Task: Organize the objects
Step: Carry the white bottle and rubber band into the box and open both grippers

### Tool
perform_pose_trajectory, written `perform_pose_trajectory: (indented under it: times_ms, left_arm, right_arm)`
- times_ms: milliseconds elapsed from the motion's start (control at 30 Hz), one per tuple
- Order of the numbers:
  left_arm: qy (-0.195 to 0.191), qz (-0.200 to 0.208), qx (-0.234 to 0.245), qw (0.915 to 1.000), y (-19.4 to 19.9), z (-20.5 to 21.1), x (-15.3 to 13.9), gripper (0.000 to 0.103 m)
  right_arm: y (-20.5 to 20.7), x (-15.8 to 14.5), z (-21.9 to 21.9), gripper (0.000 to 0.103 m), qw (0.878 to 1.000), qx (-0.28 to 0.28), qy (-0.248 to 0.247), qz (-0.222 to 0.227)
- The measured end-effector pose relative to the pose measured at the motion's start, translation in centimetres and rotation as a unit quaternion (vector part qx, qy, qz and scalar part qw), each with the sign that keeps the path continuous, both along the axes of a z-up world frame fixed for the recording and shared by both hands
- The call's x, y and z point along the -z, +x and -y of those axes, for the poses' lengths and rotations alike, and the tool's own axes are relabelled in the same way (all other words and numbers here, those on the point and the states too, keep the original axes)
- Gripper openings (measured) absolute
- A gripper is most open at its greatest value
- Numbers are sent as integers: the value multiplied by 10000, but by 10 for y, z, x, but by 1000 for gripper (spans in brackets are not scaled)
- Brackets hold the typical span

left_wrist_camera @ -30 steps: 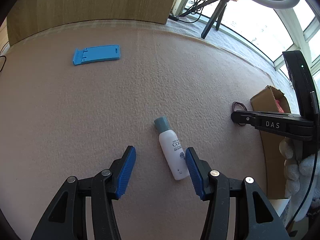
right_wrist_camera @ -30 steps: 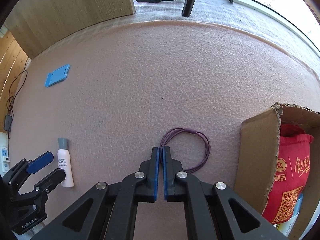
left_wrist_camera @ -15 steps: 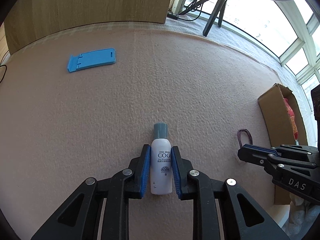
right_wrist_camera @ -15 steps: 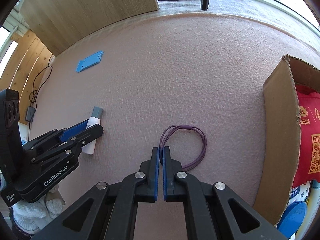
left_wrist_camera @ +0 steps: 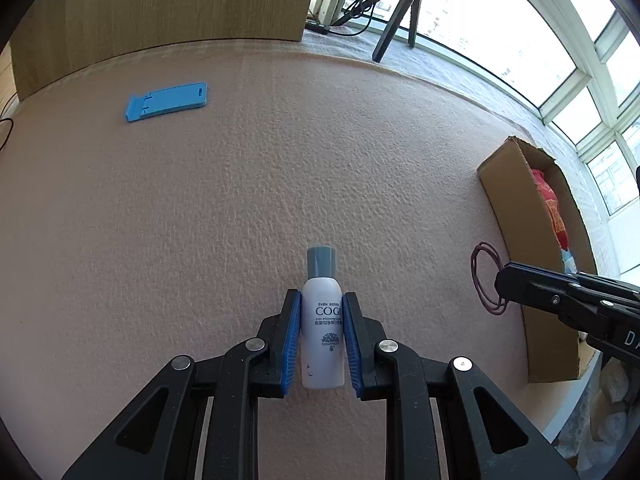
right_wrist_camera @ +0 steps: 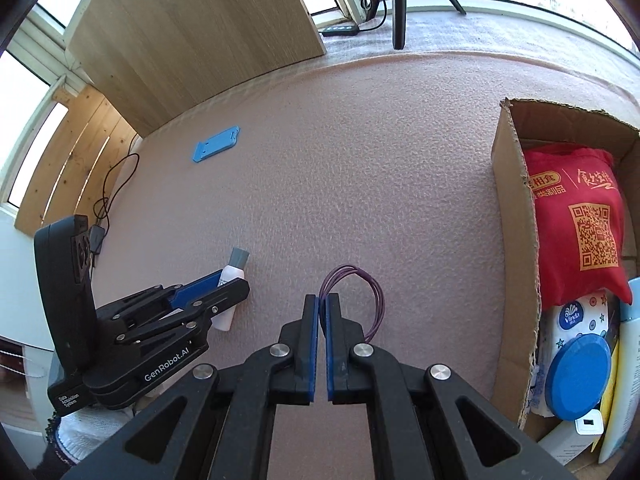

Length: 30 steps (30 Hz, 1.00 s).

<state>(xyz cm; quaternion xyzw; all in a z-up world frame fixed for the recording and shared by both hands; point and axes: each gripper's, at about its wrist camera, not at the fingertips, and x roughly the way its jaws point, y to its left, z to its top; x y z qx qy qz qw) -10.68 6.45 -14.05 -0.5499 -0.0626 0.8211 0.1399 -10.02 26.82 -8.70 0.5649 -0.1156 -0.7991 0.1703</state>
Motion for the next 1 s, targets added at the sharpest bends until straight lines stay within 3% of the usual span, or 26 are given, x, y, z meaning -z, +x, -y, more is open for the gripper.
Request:
perform_pose_trajectory:
  times_ms: [333, 567, 1000]
  left_arm:
    - [225, -376, 500, 9978, 12, -66, -47, 22]
    - [441, -592, 1015, 9921, 7, -139, -76, 22]
    - [567, -476, 1673, 9831, -12, -275, -72, 22]
  right_arm:
    - [35, -44, -64, 3, 9983, 352, -73, -466]
    - [61, -48, -122, 3, 9960, 727, 77, -516]
    - [79, -34, -184, 3, 9932, 1073, 178, -406]
